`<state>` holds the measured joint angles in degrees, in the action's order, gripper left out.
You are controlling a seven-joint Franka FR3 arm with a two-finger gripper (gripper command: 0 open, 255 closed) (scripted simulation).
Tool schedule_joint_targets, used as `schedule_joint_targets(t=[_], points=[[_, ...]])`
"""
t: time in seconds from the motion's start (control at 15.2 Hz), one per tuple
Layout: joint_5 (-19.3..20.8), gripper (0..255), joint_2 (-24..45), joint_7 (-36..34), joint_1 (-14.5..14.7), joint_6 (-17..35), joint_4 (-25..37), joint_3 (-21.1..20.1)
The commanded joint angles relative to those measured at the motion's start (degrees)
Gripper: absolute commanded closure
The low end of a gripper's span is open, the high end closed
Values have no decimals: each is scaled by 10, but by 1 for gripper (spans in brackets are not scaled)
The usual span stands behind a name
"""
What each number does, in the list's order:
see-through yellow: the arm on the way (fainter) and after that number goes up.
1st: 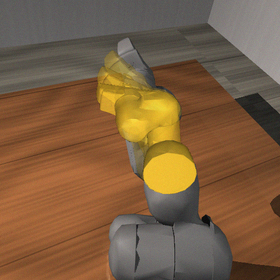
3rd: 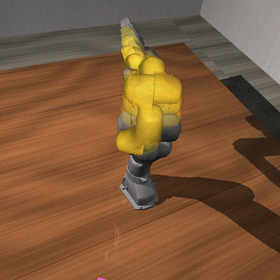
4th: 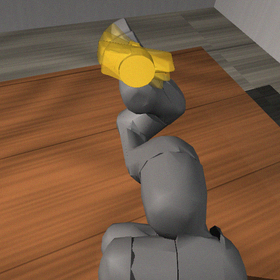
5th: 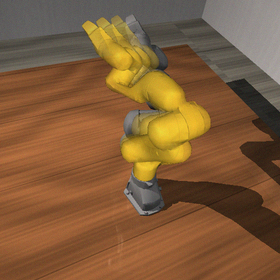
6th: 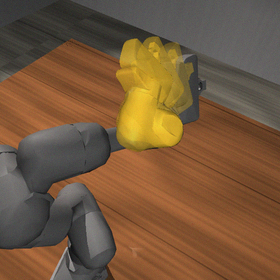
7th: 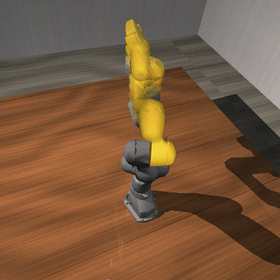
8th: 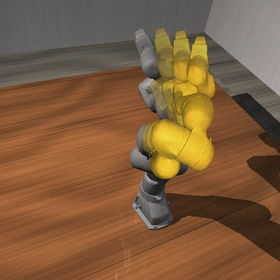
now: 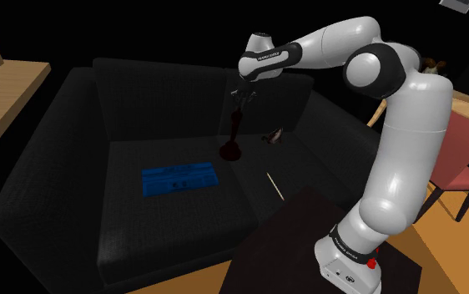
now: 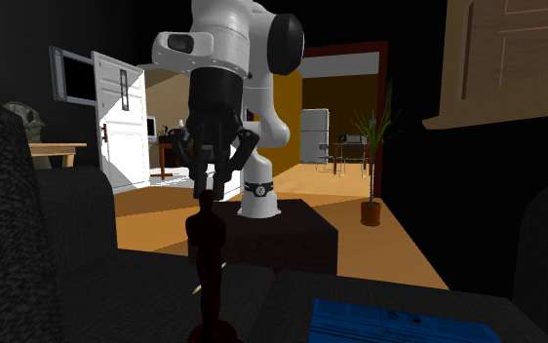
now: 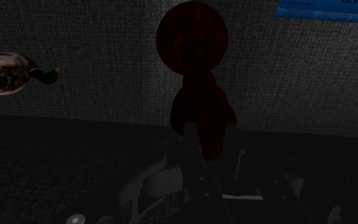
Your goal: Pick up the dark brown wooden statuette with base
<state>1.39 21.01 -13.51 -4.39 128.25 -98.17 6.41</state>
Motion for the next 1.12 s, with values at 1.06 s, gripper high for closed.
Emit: schedule_joint_targets(t=[1.06], points=[[2,255,-31,4,1,-105,73,1]])
